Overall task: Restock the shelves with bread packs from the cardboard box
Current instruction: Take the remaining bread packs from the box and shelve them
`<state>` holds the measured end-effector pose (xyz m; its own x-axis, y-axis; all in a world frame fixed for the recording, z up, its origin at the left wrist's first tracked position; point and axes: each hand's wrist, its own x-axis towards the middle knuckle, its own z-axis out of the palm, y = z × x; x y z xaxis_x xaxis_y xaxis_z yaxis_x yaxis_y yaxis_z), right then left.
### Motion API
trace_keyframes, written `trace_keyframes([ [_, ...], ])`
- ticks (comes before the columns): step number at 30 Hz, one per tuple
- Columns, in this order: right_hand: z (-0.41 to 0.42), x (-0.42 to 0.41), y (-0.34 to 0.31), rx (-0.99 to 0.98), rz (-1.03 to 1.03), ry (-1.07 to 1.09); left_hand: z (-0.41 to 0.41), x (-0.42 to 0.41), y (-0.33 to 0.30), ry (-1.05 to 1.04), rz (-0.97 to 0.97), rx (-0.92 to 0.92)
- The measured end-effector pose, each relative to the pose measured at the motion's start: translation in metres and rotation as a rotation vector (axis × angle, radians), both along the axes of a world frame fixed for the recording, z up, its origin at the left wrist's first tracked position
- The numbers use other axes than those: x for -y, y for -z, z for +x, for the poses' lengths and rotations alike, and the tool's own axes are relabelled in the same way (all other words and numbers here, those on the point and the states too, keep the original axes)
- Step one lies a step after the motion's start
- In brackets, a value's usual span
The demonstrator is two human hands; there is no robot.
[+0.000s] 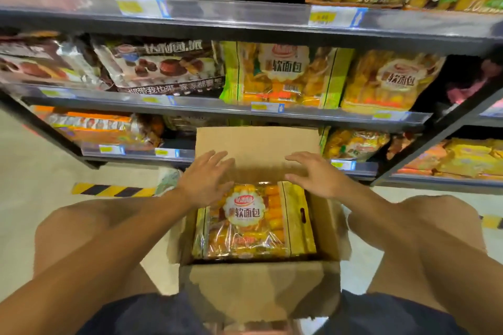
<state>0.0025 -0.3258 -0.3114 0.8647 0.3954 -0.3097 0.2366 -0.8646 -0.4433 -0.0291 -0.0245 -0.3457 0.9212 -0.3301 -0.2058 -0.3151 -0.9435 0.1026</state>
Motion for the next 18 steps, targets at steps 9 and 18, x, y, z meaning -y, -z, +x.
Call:
trace_keyframes([
  [9, 0.020, -0.014, 0.068, -0.383, -0.039, 0.222, -0.012, -0.006, 0.049, -0.230, -0.127, -0.383],
  [18, 0.019, -0.008, 0.142, -0.570, -0.016, 0.528, -0.005, -0.001, 0.088, -0.587, -0.209, -0.710],
])
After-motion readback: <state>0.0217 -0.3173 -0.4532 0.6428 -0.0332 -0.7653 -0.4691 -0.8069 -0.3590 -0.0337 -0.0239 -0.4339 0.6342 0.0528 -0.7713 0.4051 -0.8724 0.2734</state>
